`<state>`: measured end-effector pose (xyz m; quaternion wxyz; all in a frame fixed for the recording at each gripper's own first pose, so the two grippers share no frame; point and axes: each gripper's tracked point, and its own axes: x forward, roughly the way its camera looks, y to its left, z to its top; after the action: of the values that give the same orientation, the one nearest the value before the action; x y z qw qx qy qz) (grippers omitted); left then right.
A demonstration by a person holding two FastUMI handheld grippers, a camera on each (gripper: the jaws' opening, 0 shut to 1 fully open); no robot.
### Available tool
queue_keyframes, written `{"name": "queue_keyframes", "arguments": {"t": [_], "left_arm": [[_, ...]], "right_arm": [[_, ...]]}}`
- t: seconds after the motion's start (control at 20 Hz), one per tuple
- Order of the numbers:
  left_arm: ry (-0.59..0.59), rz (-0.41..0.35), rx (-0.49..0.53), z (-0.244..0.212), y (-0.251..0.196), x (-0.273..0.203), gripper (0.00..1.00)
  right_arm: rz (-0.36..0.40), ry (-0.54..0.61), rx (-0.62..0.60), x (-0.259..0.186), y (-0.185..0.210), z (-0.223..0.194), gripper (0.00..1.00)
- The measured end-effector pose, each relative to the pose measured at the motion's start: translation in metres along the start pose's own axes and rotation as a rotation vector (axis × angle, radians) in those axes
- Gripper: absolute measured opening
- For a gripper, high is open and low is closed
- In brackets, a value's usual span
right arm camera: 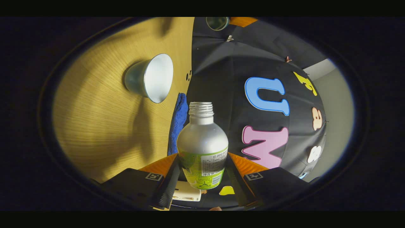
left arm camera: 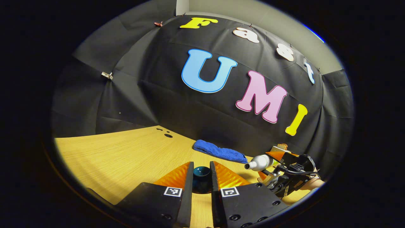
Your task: Open the teacup lid with one hand, grasp the water bottle and pour water into the teacup with the other hand; after pouring, place the water bottle on the coaster and then close the teacup lid.
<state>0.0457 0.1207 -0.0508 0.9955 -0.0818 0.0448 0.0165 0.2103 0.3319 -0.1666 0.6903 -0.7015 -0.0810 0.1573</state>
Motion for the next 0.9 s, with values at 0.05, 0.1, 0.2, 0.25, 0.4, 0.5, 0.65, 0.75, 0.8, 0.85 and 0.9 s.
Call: {"name": "queue_keyframes", "arguments": {"t": [0.05, 0.1, 0.2, 0.25, 0.4, 0.5, 0.65, 0.75, 0.8, 0.85, 0.9], "left_arm": [[0.000, 0.000, 0.000, -0.001, 0.000, 0.000, 0.30], [0.000, 0.001, 0.001, 0.000, 0.001, 0.000, 0.30], [0.001, 0.002, -0.001, -0.001, 0.002, 0.001, 0.30], [0.002, 0.001, -0.002, -0.002, 0.002, 0.002, 0.30], [0.004, -0.001, -0.004, -0.002, 0.002, 0.001, 0.30], [0.003, -0.001, -0.008, -0.002, 0.003, 0.001, 0.30], [0.006, 0.003, -0.011, -0.003, 0.005, 0.001, 0.30], [0.004, 0.005, -0.012, -0.002, 0.006, 0.000, 0.30], [0.003, 0.006, -0.011, -0.002, 0.007, 0.001, 0.30], [0.003, 0.007, -0.010, -0.002, 0.007, 0.000, 0.30], [0.003, 0.008, -0.010, -0.002, 0.007, 0.000, 0.30]], "right_arm": [[-0.004, -0.002, -0.015, 0.001, 0.000, 0.001, 0.78], [-0.008, 0.001, -0.030, 0.001, -0.001, -0.001, 0.78], [-0.018, 0.011, -0.060, 0.002, -0.002, -0.005, 0.78], [-0.026, 0.015, -0.078, 0.002, -0.003, -0.004, 0.78], [-0.047, 0.006, -0.119, 0.003, -0.007, -0.001, 0.78], [-0.056, -0.007, -0.127, 0.002, -0.007, 0.003, 0.78], [-0.075, -0.022, -0.158, 0.004, -0.012, 0.009, 0.78], [-0.090, -0.024, -0.175, 0.005, -0.015, 0.010, 0.78], [-0.093, -0.026, -0.178, 0.004, -0.015, 0.010, 0.78], [-0.095, -0.030, -0.182, 0.004, -0.014, 0.012, 0.78], [-0.098, -0.034, -0.188, 0.003, -0.014, 0.014, 0.78]]}}
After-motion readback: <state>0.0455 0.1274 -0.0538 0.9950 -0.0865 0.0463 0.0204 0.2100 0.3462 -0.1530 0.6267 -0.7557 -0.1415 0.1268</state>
